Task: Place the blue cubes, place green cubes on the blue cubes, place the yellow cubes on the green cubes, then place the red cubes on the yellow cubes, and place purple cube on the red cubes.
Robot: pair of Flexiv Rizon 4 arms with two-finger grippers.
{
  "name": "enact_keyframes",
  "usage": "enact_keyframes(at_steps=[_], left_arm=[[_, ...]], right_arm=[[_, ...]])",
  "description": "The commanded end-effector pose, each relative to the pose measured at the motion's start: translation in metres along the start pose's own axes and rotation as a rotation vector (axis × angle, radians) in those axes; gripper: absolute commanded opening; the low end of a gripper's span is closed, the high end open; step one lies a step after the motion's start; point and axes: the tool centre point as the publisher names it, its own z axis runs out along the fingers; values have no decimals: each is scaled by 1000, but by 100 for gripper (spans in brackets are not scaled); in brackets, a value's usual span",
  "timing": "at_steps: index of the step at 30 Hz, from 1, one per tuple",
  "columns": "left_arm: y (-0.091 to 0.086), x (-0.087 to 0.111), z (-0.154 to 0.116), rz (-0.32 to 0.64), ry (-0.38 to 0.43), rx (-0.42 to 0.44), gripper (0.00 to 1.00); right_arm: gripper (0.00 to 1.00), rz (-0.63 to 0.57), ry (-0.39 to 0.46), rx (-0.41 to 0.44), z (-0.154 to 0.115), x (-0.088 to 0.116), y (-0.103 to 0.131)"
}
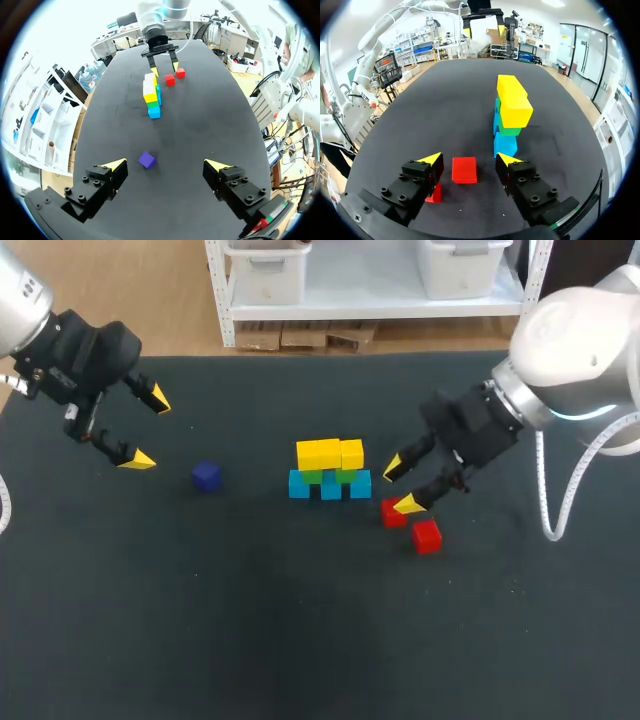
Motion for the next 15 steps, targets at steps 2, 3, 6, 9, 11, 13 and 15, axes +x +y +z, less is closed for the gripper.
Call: enact_keyframes(at_steps=[2,3,6,9,11,13,15], left_arm=[[1,1,1,4,-3,1,100],[1,1,1,4,-3,1,100],[1,1,1,4,-3,1,100],[1,1,1,4,-3,1,100],[1,1,1,4,-3,1,100],[1,1,1,4,-3,1,100],[1,1,1,4,-3,1,100]], right_arm=[[67,6,-4,-9,2,3,1],[67,8,-4,-10,2,3,1],[68,12,-5,-11,2,5,2],[67,17,-4,-11,4,8,2],[64,19,-5,-12,5,10,2],[62,21,-5,-13,5,11,3],[62,24,-5,-17,6,13,4]])
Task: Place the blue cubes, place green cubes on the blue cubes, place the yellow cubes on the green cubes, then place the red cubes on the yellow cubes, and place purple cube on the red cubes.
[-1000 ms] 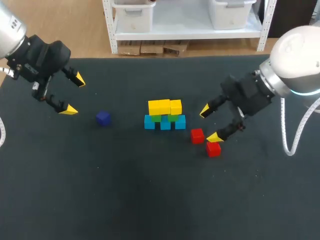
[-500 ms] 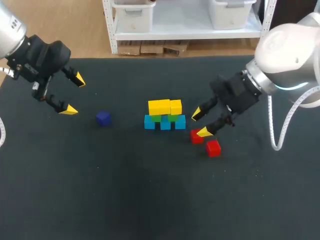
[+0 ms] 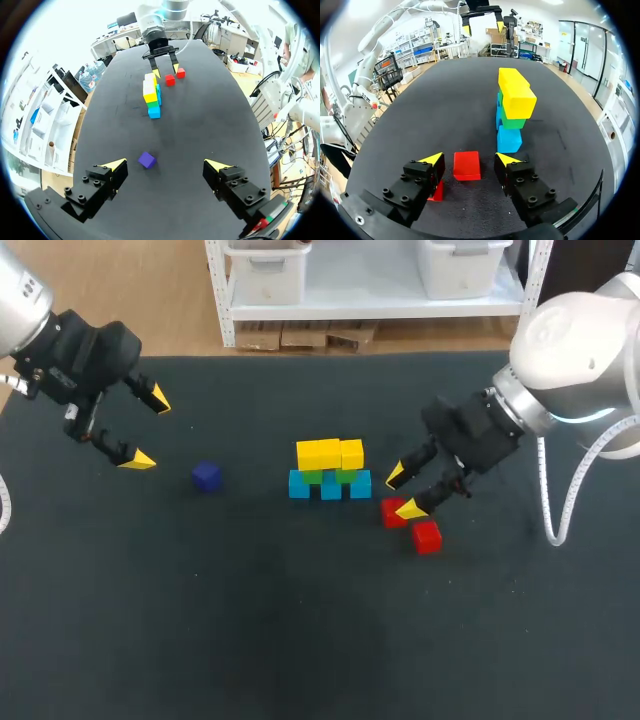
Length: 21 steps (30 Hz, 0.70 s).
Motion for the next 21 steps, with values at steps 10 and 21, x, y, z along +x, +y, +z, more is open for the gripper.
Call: enact_keyframes(at_steps=[10,21], left_arm=[[1,1,1,4,-3,1,100],[1,1,1,4,-3,1,100]], right_arm=[[49,13,-2,-19,9,11,3],[0,23,0,-6,8,13,-1]])
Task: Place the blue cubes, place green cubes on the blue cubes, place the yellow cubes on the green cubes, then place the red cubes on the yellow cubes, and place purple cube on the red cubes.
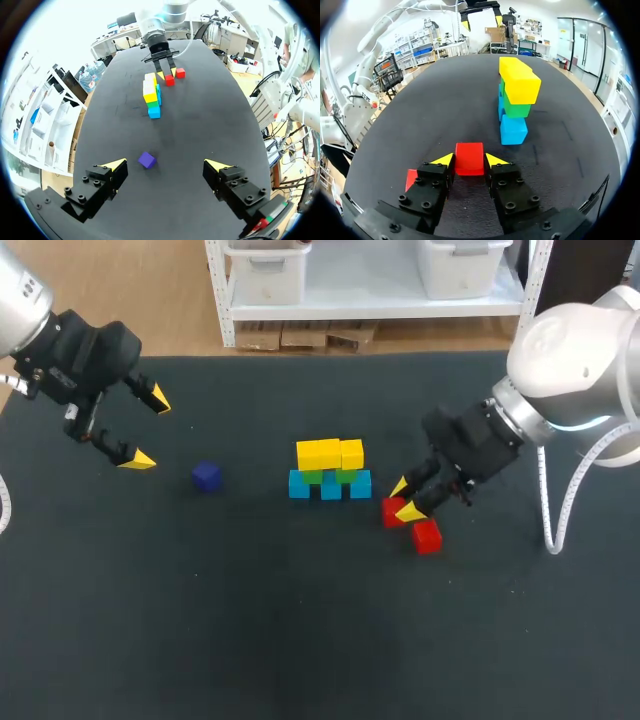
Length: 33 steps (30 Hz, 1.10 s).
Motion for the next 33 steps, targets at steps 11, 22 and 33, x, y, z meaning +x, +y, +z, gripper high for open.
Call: enact_keyframes(at_steps=[11,22,33], left_arm=[[1,1,1,4,-3,1,100],[1,1,1,4,-3,1,100],[1,1,1,4,-3,1,100]], right_arm=[[0,37,11,90,-40,-16,-9],[0,8,-12,164,-78,-62,-52],[0,-41,-17,157,-87,-108,-76]])
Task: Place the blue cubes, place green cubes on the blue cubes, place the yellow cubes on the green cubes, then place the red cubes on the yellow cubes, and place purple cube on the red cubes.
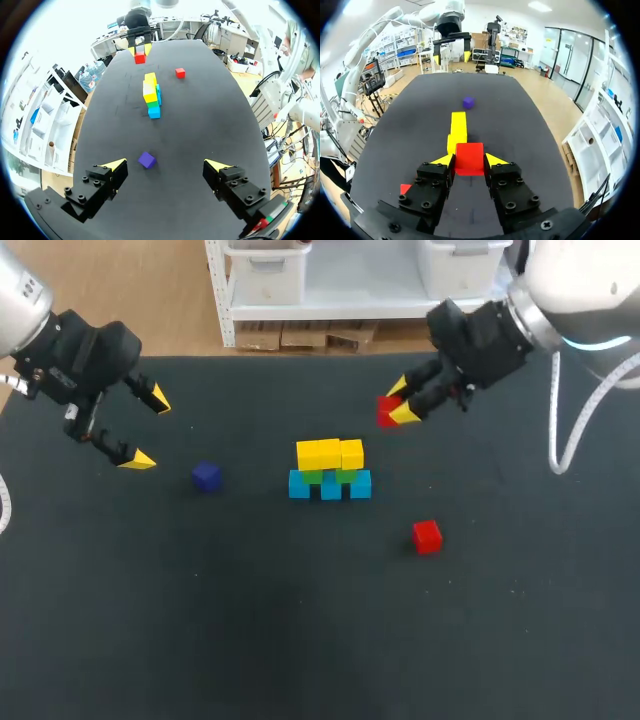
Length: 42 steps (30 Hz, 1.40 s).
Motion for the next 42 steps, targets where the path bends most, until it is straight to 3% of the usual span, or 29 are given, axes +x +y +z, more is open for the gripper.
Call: enact_keyframes(at_steps=[1,8,15,30,42], left_arm=[[1,2,1,4,-4,1,100],[1,2,1,4,-4,1,100],[1,2,1,4,-4,1,100],[1,2,1,4,-4,1,100],[1,2,1,4,-4,1,100]], right_arm=[[0,-12,5,-36,3,-15,-11],[0,10,4,-94,16,-35,-8],[0,-1,7,-97,32,-52,2],[0,-4,-8,-141,65,-60,25],[0,2,14,-160,72,-50,32]])
